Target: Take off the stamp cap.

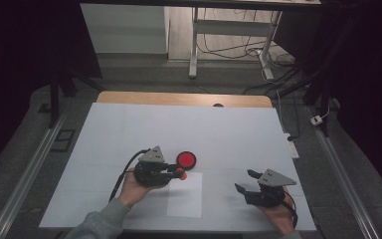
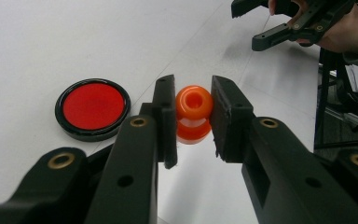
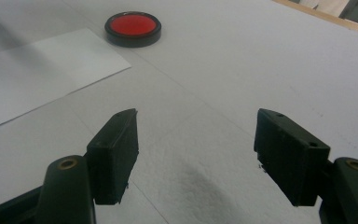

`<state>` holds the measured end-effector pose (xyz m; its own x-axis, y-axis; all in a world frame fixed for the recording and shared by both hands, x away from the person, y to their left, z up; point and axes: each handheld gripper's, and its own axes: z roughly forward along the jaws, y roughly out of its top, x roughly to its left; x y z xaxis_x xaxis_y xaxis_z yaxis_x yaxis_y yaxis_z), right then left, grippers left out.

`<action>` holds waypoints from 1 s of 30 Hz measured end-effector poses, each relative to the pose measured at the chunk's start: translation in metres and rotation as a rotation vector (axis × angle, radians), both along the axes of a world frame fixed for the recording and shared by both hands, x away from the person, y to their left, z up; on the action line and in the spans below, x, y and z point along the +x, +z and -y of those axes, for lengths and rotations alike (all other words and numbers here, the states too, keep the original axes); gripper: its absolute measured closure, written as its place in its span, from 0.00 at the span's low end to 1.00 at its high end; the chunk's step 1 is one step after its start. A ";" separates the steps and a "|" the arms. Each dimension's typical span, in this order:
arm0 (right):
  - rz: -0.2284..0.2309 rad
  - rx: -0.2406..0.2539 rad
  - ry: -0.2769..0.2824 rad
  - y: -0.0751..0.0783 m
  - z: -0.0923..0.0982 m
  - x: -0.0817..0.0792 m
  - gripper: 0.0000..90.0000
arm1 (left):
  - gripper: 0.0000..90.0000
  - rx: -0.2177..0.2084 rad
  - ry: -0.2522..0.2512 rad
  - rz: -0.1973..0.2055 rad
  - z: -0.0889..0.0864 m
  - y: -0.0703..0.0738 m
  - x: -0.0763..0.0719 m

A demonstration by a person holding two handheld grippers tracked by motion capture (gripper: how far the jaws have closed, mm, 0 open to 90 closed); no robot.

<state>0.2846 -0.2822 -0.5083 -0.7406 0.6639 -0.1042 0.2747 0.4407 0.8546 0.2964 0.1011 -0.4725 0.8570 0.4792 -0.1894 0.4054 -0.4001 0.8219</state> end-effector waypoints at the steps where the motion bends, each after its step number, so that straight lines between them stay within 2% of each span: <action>1: 0.003 0.000 0.002 0.000 0.000 0.000 0.34 | 0.80 0.001 0.000 -0.001 0.000 0.000 0.000; 7: 0.013 0.036 0.009 0.003 -0.005 -0.002 0.35 | 0.80 -0.002 0.000 -0.001 0.000 0.000 0.000; 10: 0.005 0.026 0.018 0.003 -0.010 -0.002 0.35 | 0.80 -0.002 0.000 0.000 0.000 0.000 0.000; 30: -0.003 0.037 0.083 0.005 -0.046 -0.003 0.35 | 0.80 -0.008 -0.004 -0.003 -0.001 0.000 0.000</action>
